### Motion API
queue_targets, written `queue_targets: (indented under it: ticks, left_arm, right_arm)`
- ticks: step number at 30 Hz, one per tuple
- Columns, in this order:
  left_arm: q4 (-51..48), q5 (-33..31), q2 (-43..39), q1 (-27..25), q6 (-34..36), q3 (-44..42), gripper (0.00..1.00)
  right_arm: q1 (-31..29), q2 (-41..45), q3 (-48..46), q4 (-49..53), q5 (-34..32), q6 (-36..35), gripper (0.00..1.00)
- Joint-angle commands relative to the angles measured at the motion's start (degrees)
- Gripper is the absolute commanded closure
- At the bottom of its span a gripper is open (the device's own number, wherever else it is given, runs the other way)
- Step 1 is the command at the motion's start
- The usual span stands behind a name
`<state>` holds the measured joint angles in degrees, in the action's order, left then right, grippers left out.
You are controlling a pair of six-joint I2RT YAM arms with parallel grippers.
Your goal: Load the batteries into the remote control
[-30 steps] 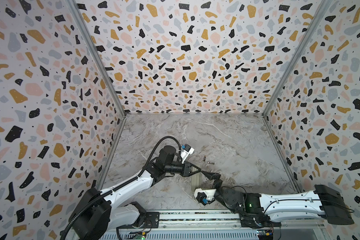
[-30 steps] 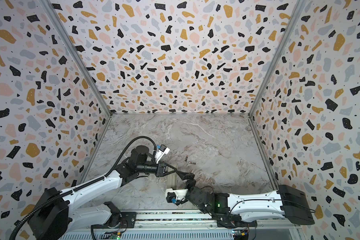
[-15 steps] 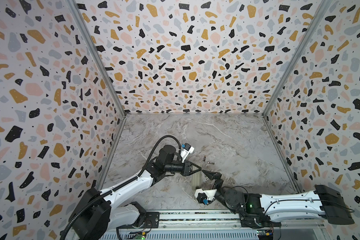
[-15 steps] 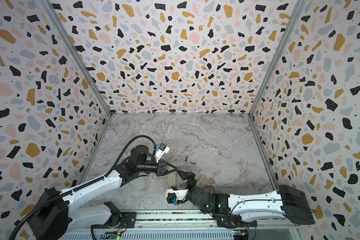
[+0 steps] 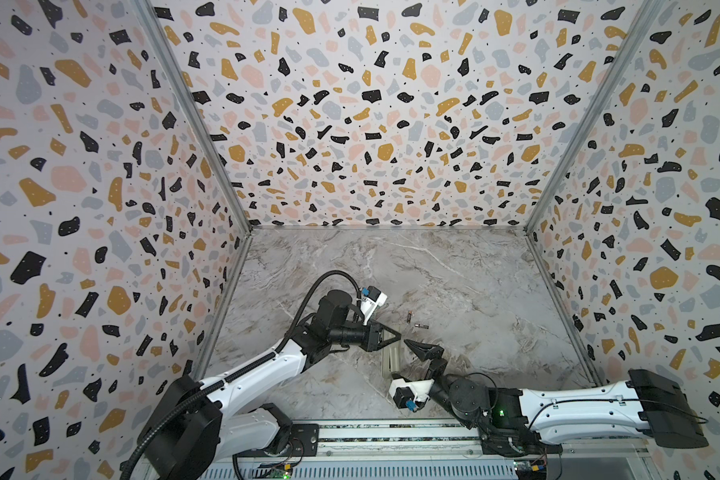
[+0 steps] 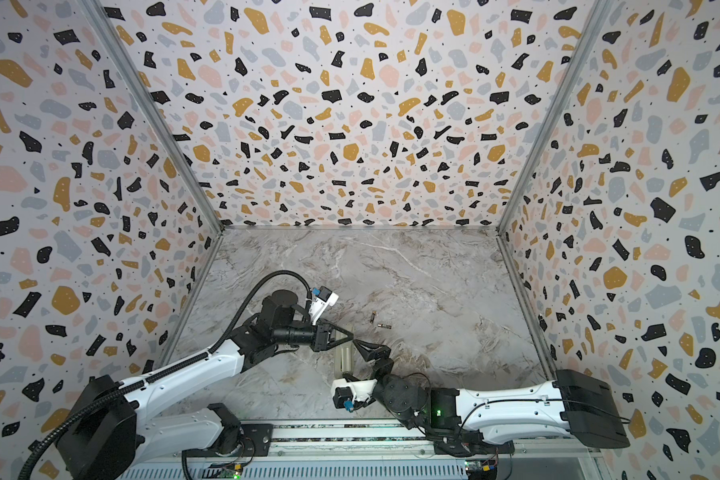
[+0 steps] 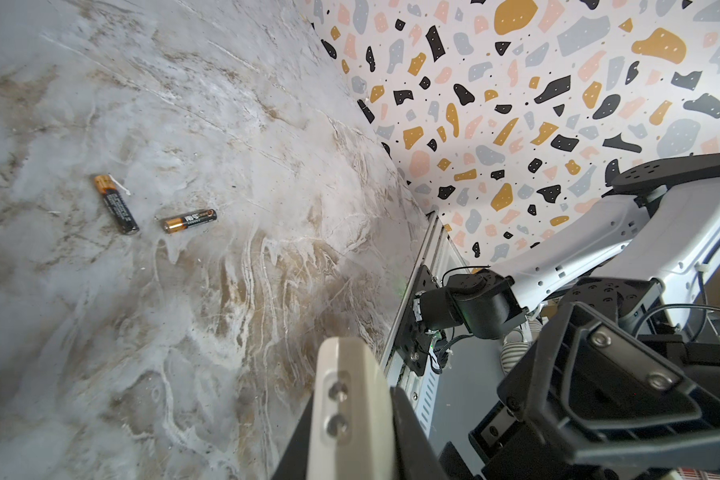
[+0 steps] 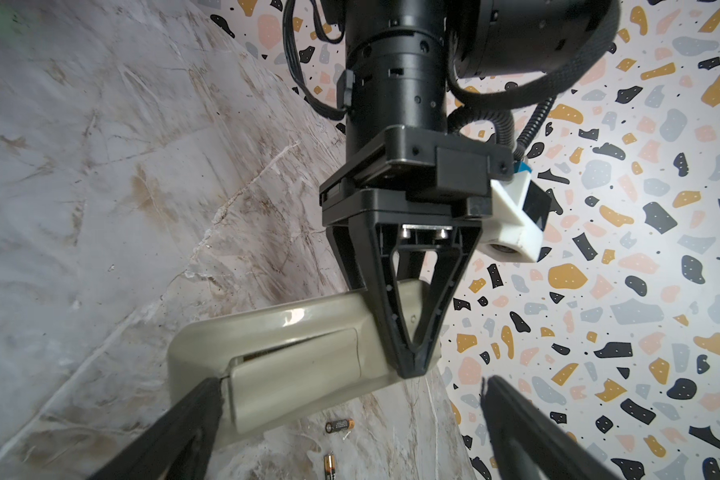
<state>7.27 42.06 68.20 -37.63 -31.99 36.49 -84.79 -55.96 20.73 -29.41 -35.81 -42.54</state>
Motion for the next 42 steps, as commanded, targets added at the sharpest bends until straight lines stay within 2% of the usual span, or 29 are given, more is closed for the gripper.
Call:
queue_targets:
  ticks: [1, 18, 42]
  left_arm:
    - [-4.0, 2.8, 0.4, -0.3, 1.3, 0.6, 1.00]
    - [0.7, 2.2, -0.3, 1.6, -3.2, -0.1, 1.00]
    - [2.0, 1.6, -0.4, 3.7, -4.7, -1.0, 1.00]
  right_arm:
    - [0.6, 1.0, 0.4, -5.2, -5.4, -0.3, 0.01]
    - [0.7, -1.2, -0.8, -3.7, -3.9, 3.8, 0.01]
    - [0.7, -2.9, 0.7, -1.1, -1.1, 6.6, 0.01]
